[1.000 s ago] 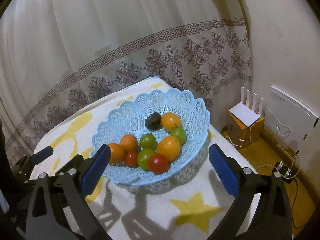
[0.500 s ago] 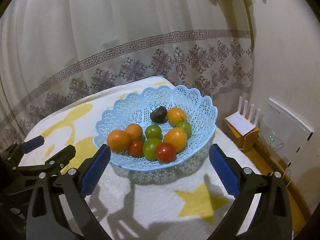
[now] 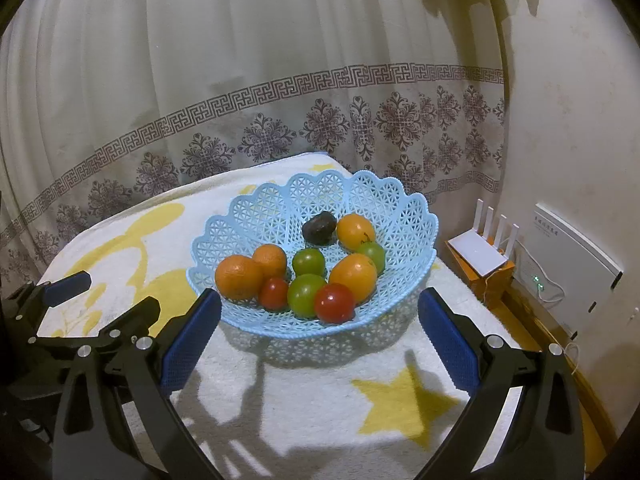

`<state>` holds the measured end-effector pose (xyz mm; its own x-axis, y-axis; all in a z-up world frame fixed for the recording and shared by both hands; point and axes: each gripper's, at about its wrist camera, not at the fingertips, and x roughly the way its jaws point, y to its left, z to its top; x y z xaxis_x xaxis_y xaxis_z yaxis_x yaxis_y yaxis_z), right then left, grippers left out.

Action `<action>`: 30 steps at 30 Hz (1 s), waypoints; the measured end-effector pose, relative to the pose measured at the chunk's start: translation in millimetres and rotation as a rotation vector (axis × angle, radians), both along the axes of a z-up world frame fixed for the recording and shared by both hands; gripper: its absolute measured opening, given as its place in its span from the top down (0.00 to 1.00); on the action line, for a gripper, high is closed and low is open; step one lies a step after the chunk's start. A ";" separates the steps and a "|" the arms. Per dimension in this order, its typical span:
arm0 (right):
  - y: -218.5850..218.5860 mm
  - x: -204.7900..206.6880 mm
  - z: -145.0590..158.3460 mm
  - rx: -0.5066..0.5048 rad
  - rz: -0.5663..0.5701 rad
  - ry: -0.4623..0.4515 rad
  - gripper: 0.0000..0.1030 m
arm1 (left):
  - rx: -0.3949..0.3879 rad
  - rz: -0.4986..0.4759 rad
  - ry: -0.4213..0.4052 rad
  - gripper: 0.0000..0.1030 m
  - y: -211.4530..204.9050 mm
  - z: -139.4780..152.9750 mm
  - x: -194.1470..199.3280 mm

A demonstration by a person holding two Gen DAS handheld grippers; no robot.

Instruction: Organize fruits

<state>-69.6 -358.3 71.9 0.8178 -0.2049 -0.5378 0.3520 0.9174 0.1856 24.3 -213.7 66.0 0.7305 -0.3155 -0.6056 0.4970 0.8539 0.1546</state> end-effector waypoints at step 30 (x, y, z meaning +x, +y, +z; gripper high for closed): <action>1.9 3.5 -7.6 0.006 0.004 0.025 0.03 | 0.033 -0.006 -0.007 0.05 -6.7 -5.0 -3.0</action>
